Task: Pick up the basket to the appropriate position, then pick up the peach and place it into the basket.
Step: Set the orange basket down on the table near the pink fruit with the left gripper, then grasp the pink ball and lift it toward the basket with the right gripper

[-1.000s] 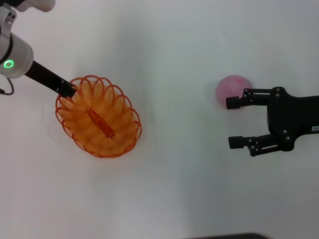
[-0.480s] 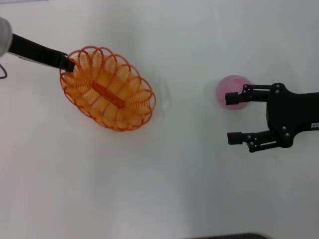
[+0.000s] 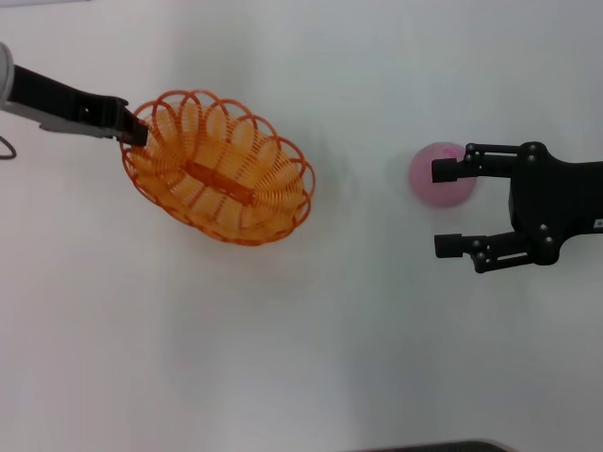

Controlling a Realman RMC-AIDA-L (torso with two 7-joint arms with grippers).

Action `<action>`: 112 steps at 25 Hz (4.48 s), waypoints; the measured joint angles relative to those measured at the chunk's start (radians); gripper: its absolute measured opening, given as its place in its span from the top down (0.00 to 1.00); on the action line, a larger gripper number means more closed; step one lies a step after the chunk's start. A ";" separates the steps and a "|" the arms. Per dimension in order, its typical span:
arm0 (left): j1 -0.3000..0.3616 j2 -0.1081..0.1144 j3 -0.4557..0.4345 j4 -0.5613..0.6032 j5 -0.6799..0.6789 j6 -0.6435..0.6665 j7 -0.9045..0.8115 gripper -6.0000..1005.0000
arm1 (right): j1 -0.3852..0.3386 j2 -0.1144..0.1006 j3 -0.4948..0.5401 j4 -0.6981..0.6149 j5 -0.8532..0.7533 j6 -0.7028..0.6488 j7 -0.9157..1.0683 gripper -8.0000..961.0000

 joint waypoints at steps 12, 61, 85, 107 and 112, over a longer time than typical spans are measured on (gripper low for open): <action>0.103 -0.030 0.000 0.015 -0.043 -0.161 -0.187 0.93 | -0.001 -0.011 0.014 -0.022 0.000 0.035 0.003 0.08; 0.329 -0.036 0.028 0.130 -0.342 -0.055 0.139 0.42 | 0.028 -0.021 0.041 -0.037 0.025 0.058 0.096 0.09; 0.381 -0.041 0.009 0.042 -0.430 0.144 0.923 0.43 | 0.046 0.015 0.044 -0.018 0.026 0.154 0.196 0.09; 0.490 -0.042 -0.210 -0.288 -0.569 0.220 1.430 0.08 | 0.056 0.020 0.062 -0.010 0.083 0.176 0.206 0.09; 0.497 -0.043 -0.221 -0.316 -0.563 0.211 1.470 0.08 | 0.049 0.020 0.074 -0.010 0.102 0.196 0.208 0.09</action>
